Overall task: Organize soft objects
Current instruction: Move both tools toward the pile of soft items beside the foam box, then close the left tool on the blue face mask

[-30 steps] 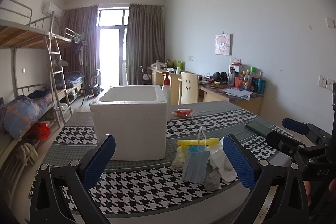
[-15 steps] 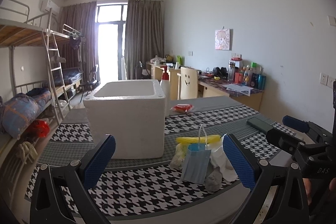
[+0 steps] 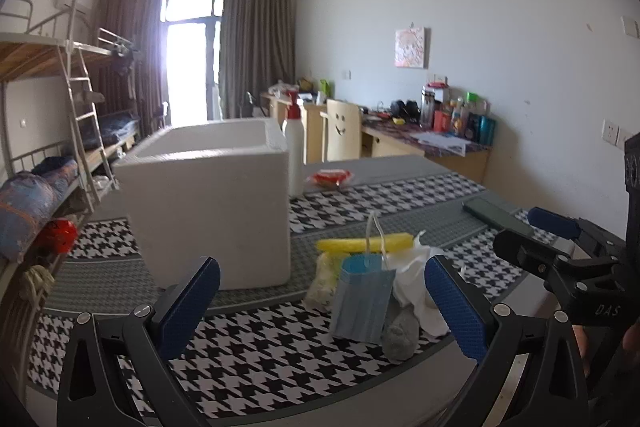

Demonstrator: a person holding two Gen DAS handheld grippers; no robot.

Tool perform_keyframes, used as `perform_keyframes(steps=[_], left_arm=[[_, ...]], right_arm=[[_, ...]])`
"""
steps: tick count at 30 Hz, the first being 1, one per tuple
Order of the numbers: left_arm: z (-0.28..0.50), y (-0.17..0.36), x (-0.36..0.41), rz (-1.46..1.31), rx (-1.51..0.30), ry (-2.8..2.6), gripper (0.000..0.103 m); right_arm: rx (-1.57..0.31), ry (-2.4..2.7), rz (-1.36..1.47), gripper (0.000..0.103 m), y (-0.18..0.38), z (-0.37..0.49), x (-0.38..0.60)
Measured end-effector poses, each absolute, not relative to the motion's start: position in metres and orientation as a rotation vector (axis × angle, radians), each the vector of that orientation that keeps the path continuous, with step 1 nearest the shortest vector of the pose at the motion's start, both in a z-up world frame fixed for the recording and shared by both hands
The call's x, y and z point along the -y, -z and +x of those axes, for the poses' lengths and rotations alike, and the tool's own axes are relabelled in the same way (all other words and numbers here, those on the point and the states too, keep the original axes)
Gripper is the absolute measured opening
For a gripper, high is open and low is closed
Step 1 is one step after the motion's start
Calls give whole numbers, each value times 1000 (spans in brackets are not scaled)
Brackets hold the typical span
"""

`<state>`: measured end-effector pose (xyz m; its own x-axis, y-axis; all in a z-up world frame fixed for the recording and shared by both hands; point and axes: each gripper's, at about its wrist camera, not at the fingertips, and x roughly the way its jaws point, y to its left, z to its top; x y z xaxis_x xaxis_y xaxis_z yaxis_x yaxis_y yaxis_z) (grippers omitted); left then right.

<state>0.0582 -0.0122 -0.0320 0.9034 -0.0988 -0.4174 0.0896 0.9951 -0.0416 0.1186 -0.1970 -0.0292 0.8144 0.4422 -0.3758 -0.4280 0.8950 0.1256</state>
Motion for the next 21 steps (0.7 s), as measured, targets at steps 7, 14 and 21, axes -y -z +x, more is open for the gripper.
perform_keyframes(steps=[7, 14, 21], left_arm=[[70, 41, 17, -19, -484, 121, 102], [81, 51, 25, -9, -532, 153, 102], [93, 63, 26, -12, -575, 151, 102]], right_arm=[[-455, -449, 35, 102, 40, 126, 201], [-485, -439, 43, 102, 47, 133, 205], [-511, -432, 45, 102, 52, 140, 206]])
